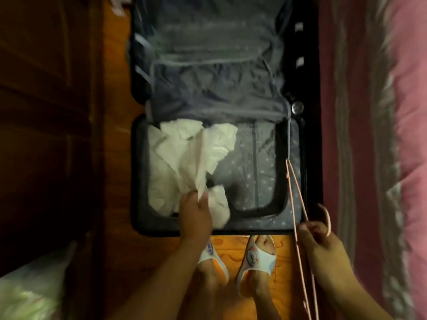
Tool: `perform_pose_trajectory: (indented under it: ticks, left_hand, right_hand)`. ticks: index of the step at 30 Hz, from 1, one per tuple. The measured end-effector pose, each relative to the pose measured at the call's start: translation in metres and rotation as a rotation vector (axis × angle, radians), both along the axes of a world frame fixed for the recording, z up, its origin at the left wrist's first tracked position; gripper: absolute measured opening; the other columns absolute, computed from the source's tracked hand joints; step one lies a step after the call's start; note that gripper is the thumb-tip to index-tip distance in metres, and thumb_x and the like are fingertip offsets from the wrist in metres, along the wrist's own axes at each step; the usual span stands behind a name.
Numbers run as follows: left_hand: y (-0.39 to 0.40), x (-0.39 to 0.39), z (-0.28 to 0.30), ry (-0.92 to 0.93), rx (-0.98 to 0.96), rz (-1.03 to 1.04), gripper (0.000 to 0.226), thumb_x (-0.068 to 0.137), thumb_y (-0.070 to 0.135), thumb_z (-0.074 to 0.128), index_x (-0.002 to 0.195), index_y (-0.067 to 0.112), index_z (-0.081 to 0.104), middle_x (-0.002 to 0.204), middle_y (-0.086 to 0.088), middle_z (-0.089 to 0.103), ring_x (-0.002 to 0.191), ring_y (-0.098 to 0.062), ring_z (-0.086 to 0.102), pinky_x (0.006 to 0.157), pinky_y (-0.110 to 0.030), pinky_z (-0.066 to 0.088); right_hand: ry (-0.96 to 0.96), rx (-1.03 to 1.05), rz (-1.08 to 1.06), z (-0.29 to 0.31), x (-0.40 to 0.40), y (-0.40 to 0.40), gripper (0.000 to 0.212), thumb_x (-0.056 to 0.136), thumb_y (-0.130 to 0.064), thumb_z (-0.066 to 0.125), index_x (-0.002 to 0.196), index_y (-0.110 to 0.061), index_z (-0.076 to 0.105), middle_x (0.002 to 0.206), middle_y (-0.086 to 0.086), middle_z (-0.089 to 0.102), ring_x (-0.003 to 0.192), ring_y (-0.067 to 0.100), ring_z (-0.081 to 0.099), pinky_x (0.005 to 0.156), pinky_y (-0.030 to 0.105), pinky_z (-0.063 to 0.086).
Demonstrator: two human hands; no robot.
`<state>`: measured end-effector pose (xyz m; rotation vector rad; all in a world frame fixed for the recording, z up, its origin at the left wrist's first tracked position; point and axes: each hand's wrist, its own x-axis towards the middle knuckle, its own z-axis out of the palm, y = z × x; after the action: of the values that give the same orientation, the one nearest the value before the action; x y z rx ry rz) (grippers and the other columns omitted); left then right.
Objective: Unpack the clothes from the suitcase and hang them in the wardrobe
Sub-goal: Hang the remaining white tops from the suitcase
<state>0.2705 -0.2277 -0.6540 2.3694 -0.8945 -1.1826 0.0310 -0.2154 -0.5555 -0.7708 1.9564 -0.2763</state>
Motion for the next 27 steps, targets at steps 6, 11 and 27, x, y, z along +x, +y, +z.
perform_pose_trajectory:
  ticks: [6,11,27]
  left_hand:
    - [-0.047,-0.002,0.268,0.095,-0.173,0.146,0.028,0.103,0.036,0.050,0.103,0.016,0.069,0.102,-0.003,0.069,0.095,-0.020,0.064,0.089,-0.037,0.051]
    - [-0.080,-0.012,0.459,0.394,-0.117,0.181,0.024,0.098,0.041,0.055,0.104,0.022,0.069,0.110,-0.008,0.070,0.104,-0.029,0.065,0.099,-0.054,0.052]
    - [-0.020,0.024,0.763,0.888,-0.386,0.321,0.020,0.099,-0.001,0.050,0.102,-0.005,0.070,0.102,-0.021,0.071,0.094,-0.028,0.073,0.076,-0.039,0.063]
  right_hand:
    - [-0.076,-0.138,0.221,0.163,-0.023,-0.034,0.024,0.086,-0.002,0.072,0.090,-0.022,0.061,0.075,0.003,0.061,0.066,0.012,0.054,0.061,0.021,0.041]
    - [-0.362,-0.291,0.400,0.313,-0.028,-0.052,0.040,0.074,-0.024,0.086,0.104,-0.025,0.058,0.110,-0.002,0.063,0.098,0.001,0.061,0.083,0.016,0.046]
    - [-0.534,-0.929,0.851,0.593,0.074,-0.100,0.016,0.085,-0.002,0.069,0.087,-0.004,0.054,0.099,0.010,0.065,0.100,0.018,0.059,0.084,0.018,0.047]
